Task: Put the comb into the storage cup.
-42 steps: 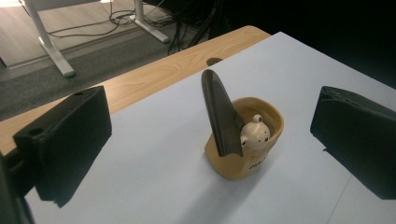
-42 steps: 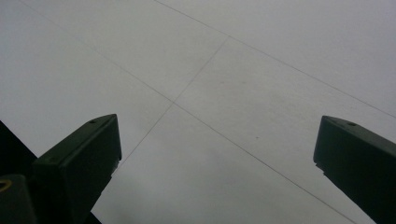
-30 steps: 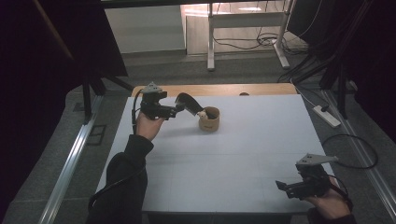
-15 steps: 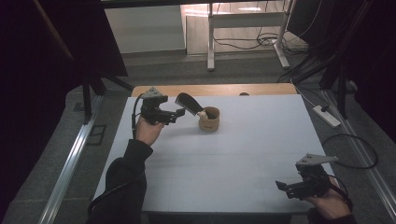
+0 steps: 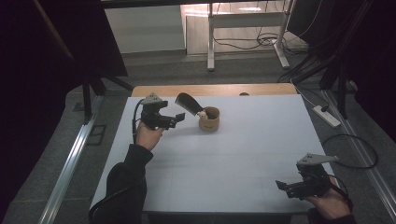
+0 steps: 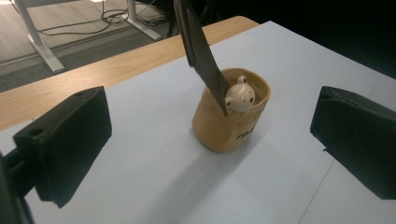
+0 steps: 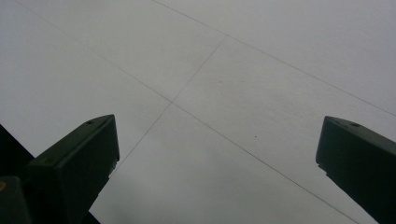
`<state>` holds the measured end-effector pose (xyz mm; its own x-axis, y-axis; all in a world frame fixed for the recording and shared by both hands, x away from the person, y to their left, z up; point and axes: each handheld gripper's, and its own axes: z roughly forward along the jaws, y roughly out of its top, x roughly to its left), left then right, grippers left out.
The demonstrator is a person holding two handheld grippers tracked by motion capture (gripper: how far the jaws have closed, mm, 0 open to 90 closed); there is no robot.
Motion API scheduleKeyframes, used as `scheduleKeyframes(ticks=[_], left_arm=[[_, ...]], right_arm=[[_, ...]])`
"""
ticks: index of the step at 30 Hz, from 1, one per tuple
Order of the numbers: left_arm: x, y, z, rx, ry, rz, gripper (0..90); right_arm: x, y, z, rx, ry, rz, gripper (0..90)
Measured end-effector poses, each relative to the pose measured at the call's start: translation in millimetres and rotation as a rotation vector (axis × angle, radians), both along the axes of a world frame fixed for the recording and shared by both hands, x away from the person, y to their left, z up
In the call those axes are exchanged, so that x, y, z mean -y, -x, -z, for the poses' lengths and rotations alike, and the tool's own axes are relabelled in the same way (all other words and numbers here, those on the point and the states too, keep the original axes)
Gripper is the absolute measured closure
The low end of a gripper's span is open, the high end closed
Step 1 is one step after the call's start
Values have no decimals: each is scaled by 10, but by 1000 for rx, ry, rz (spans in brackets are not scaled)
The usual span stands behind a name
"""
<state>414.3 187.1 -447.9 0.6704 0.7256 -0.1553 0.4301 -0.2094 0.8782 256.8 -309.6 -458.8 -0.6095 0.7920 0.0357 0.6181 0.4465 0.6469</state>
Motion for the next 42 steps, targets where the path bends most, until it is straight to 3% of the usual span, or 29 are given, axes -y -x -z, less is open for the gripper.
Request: scheduleKeyframes(ticks=[18, 42], left_arm=[[66, 79, 87, -16, -56, 10, 0], [-41, 297, 82, -38, -57, -10, 0]], right_arm=[[-3, 10, -6, 8, 2, -5, 0], [-5, 18, -10, 12, 3, -9, 0]])
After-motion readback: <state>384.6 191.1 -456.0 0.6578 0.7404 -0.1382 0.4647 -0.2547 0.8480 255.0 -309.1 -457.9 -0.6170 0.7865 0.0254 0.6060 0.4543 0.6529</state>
